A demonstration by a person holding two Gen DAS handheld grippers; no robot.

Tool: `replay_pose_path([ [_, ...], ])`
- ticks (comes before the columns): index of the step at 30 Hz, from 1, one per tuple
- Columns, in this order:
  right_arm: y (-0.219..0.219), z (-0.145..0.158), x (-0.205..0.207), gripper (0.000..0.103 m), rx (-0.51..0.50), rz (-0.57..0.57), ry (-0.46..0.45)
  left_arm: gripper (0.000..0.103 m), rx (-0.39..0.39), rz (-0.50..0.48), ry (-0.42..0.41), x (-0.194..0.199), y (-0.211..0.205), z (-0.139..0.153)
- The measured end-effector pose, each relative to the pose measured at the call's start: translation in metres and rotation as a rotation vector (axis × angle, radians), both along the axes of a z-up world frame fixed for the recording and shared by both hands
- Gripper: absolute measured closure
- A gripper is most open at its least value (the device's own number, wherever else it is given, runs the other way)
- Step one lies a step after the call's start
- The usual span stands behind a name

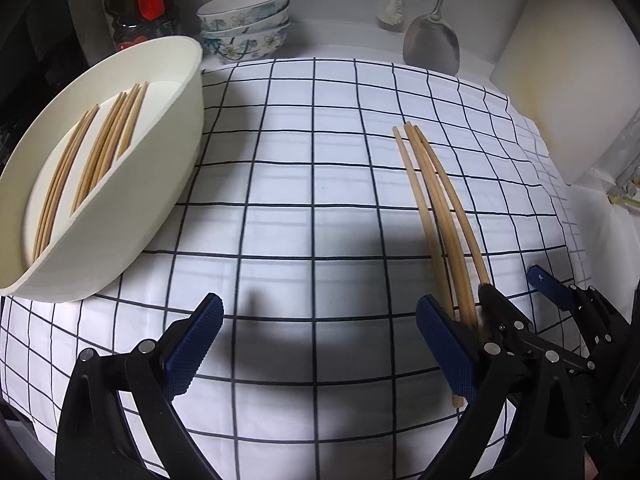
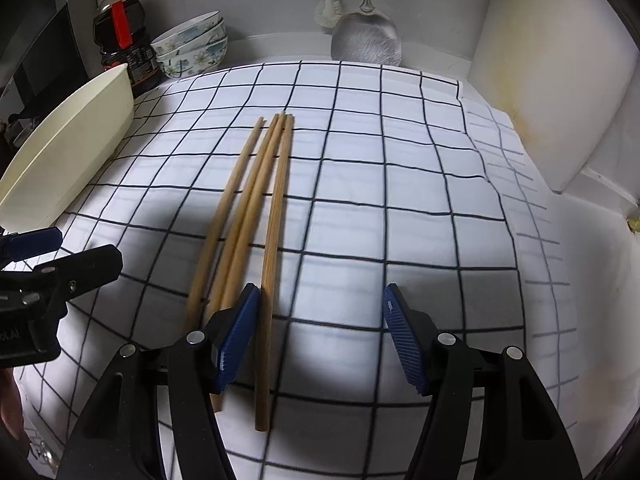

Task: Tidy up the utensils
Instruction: 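Position both open grippers over the remaining chopsticks on the cloth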

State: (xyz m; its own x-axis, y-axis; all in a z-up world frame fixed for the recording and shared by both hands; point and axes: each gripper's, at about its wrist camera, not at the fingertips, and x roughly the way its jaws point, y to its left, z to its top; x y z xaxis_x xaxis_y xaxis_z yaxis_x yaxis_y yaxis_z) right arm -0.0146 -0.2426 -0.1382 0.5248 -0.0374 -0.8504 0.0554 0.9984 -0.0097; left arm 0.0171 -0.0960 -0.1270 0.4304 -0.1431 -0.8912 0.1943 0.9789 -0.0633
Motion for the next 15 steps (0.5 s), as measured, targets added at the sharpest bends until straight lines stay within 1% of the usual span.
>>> replay_pose_path([
  [3, -0.008, 0.000, 0.000, 0.042, -0.010, -0.002, -0.009, 0.008, -0.001, -0.012, -0.005, 0.002, -0.009, -0.002],
  [6, -0.019, 0.000, 0.000, 0.042, -0.020, -0.015, -0.014, 0.008, -0.007, -0.019, 0.008, 0.004, -0.017, -0.007],
  [11, -0.037, -0.001, -0.002, 0.042, -0.028, -0.039, -0.017, 0.008, -0.008, -0.014, 0.029, 0.009, -0.028, -0.018],
  [15, -0.041, -0.001, -0.004, 0.042, -0.029, -0.039, -0.021, 0.008, 0.003, -0.007, 0.034, 0.012, -0.034, -0.024],
])
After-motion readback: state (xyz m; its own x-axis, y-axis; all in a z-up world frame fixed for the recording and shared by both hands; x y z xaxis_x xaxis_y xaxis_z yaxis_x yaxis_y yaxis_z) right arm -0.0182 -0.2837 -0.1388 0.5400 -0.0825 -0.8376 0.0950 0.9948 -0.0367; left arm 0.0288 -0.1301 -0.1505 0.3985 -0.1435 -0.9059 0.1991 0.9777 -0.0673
